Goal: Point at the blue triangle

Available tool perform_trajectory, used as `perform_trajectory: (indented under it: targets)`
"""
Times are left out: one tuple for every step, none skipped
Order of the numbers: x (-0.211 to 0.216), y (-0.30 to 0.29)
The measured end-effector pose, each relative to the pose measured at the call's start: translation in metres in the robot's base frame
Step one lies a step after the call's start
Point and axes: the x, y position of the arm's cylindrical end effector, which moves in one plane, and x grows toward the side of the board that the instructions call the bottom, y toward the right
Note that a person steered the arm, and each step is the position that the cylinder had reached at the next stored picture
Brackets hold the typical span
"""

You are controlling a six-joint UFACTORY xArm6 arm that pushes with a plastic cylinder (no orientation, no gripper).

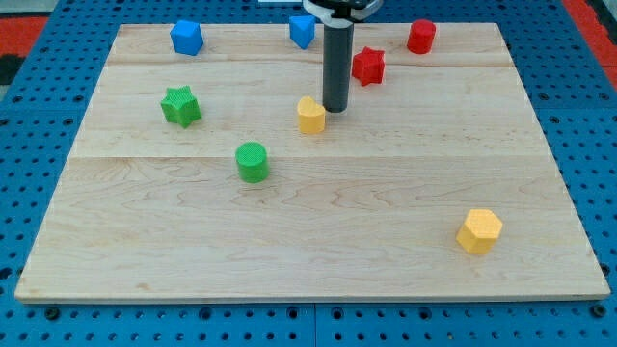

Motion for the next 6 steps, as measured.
perform_trajectory:
  targets:
    - [-0.016, 0.000]
    - [-0.040, -0.001]
    - [-0.041, -0.021]
    - [-0.044, -0.045]
    - [-0.058, -0.047]
    - [-0.074, -0.044]
